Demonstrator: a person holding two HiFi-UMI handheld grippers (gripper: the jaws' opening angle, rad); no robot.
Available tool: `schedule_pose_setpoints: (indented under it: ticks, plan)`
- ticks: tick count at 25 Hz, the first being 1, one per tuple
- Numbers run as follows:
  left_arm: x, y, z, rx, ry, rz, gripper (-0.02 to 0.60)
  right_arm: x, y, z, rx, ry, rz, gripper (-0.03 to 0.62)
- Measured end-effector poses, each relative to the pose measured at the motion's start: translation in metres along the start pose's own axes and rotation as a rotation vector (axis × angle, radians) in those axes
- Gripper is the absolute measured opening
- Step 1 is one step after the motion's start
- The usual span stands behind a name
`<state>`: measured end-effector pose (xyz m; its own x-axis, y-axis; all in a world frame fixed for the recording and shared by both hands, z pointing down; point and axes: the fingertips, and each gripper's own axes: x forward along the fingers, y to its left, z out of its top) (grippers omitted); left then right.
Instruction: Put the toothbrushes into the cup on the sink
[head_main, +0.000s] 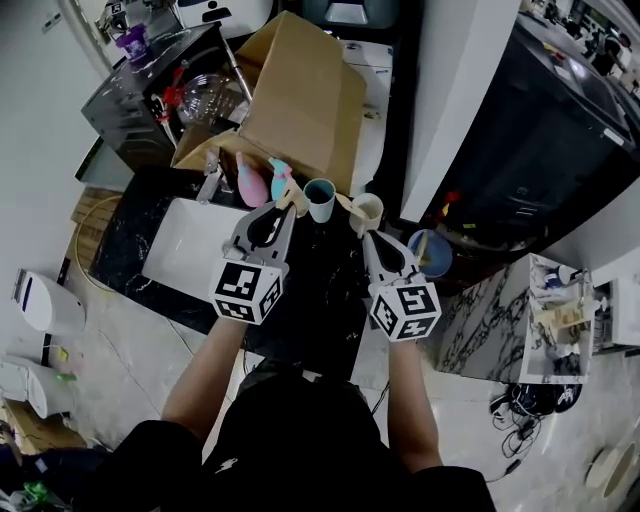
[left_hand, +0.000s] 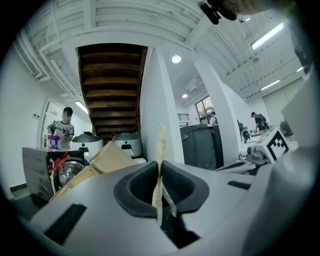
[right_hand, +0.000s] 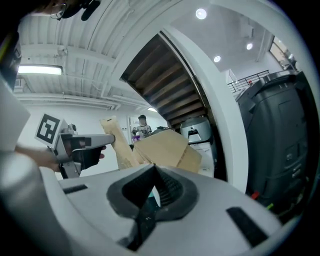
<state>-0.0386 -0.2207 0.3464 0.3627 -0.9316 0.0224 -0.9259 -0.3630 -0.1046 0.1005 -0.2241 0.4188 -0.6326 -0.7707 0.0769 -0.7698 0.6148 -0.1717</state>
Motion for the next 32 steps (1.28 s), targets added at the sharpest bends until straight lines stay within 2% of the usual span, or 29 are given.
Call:
schedule_pose_setpoints:
  ticks: [6, 12, 32]
  plan:
    - [0.023, 0.008, 0.006, 0.001, -0.010, -0.034, 0.031, 0.004, 0.000, -0.003, 0.009, 0.017, -0.071, 0.002]
    - [0.049, 0.018, -0.005, -0.018, 0.012, -0.063, 0.031, 0.012, -0.008, -0.010, -0.011, 0.046, -0.146, 0.002]
    - [0.096, 0.027, -0.055, -0.037, 0.090, -0.117, 0.031, 0.035, -0.005, -0.032, 0.041, 0.092, -0.153, 0.002]
